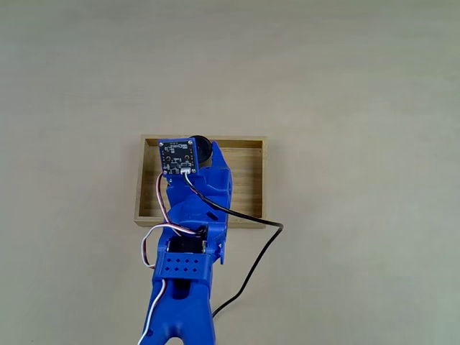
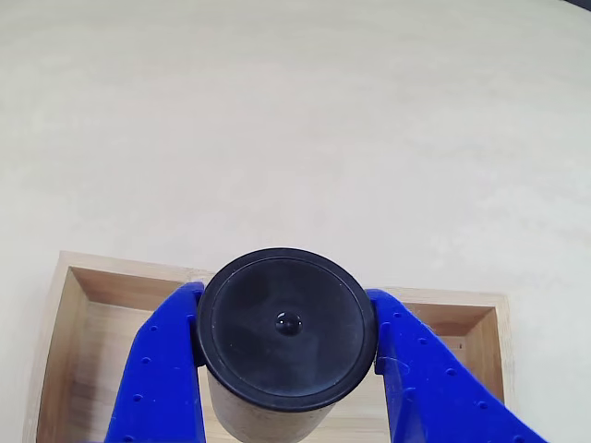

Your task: Place the black cylinder in the wooden box then return to rest.

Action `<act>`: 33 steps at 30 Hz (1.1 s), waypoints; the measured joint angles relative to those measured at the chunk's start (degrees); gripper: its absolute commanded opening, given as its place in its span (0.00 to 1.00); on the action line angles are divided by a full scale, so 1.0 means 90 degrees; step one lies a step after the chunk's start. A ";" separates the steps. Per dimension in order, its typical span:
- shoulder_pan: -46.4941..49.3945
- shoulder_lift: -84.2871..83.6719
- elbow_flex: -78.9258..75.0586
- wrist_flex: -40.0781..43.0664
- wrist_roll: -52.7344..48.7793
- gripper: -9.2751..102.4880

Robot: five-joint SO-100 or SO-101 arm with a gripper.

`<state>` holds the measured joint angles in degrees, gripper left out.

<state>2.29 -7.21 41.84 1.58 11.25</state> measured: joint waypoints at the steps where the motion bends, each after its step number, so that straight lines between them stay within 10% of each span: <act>1: 0.0000 0.0029 0.0000 -0.0010 0.0000 0.25; 33: -0.0137 0.0498 0.0762 -0.1104 0.0000 0.25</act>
<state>1.05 -2.72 48.69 -8.35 11.25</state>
